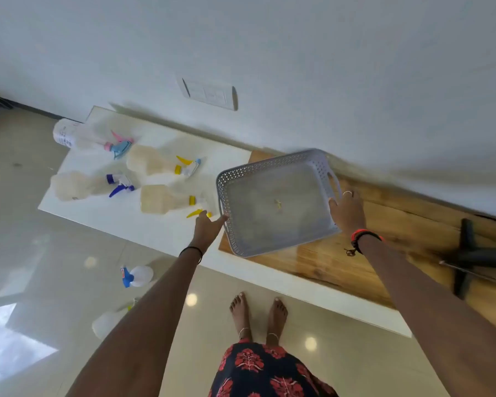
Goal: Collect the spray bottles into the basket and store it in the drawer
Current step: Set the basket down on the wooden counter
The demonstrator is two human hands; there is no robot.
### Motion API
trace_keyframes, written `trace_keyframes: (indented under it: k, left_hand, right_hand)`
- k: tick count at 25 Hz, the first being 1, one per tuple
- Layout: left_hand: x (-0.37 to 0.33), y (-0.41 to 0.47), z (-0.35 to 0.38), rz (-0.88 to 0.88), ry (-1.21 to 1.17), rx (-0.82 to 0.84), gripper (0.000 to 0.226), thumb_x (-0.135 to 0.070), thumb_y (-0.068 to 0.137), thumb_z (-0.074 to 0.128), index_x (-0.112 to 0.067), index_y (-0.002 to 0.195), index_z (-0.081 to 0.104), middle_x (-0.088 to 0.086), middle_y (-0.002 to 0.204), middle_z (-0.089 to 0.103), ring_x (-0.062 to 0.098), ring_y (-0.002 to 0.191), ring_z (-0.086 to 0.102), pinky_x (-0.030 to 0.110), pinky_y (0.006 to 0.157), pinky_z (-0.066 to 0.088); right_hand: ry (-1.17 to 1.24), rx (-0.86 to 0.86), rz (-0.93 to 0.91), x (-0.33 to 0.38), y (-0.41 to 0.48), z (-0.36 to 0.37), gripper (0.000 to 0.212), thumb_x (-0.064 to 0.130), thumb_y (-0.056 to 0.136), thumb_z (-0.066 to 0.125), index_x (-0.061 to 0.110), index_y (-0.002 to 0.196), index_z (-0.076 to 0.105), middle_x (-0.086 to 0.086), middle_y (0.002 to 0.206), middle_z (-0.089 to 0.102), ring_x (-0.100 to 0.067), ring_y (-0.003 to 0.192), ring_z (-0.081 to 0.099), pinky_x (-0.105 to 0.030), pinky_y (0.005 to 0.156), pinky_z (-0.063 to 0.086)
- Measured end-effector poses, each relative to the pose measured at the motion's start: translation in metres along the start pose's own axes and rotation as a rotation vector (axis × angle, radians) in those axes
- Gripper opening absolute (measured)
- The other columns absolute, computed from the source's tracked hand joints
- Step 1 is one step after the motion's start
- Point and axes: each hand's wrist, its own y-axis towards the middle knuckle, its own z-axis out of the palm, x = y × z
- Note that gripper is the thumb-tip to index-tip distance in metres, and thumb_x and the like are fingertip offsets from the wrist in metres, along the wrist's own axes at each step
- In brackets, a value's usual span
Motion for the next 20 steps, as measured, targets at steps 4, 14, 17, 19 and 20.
trace_keyframes:
  k: [4, 14, 17, 19, 20]
  left_hand:
    - [0.02, 0.022, 0.026, -0.111, 0.087, 0.126, 0.084, -0.033, 0.085, 0.069, 0.005, 0.144, 0.022, 0.022, 0.146, 0.039, 0.035, 0.132, 0.044, 0.041, 0.105, 0.041]
    - [0.03, 0.047, 0.041, -0.098, 0.03, 0.117, 0.012, 0.001, 0.084, 0.057, -0.004, 0.095, 0.061, 0.025, 0.106, 0.067, 0.037, 0.101, 0.065, 0.051, 0.093, 0.054]
    - [0.031, 0.044, 0.038, -0.189, -0.181, 0.194, 0.025, 0.011, 0.081, 0.057, 0.004, 0.105, 0.062, 0.019, 0.101, 0.063, 0.03, 0.091, 0.062, 0.04, 0.084, 0.057]
    - [0.031, 0.042, 0.037, -0.193, -0.245, 0.234, 0.029, 0.017, 0.079, 0.053, 0.008, 0.104, 0.062, 0.018, 0.1, 0.062, 0.029, 0.089, 0.059, 0.031, 0.079, 0.055]
    - [0.03, 0.041, 0.037, -0.185, -0.264, 0.235, 0.026, 0.019, 0.078, 0.052, 0.006, 0.098, 0.063, 0.018, 0.1, 0.061, 0.029, 0.09, 0.059, 0.028, 0.077, 0.055]
  right_hand:
    - [-0.007, 0.065, 0.075, -0.008, 0.028, 0.025, 0.059, 0.019, 0.098, 0.042, -0.003, 0.148, 0.022, -0.026, 0.146, 0.035, -0.04, 0.136, 0.034, -0.047, 0.109, 0.036]
    - [0.061, 0.065, 0.181, -0.023, 0.063, 0.044, 0.041, -0.003, 0.092, 0.04, 0.0, 0.133, 0.042, -0.017, 0.091, 0.056, -0.032, 0.076, 0.055, -0.037, 0.061, 0.047]
    - [0.105, 0.023, 0.198, -0.024, 0.064, 0.042, 0.027, -0.003, 0.092, 0.042, -0.001, 0.116, 0.052, -0.021, 0.099, 0.06, -0.034, 0.077, 0.057, -0.04, 0.062, 0.053]
    - [0.128, 0.008, 0.22, -0.025, 0.063, 0.041, 0.019, -0.002, 0.092, 0.041, 0.002, 0.104, 0.055, -0.024, 0.106, 0.062, -0.031, 0.074, 0.052, -0.03, 0.05, 0.043]
    - [0.134, 0.004, 0.227, -0.027, 0.062, 0.04, 0.018, -0.002, 0.092, 0.04, 0.002, 0.102, 0.055, -0.024, 0.107, 0.063, -0.03, 0.073, 0.051, -0.026, 0.046, 0.037]
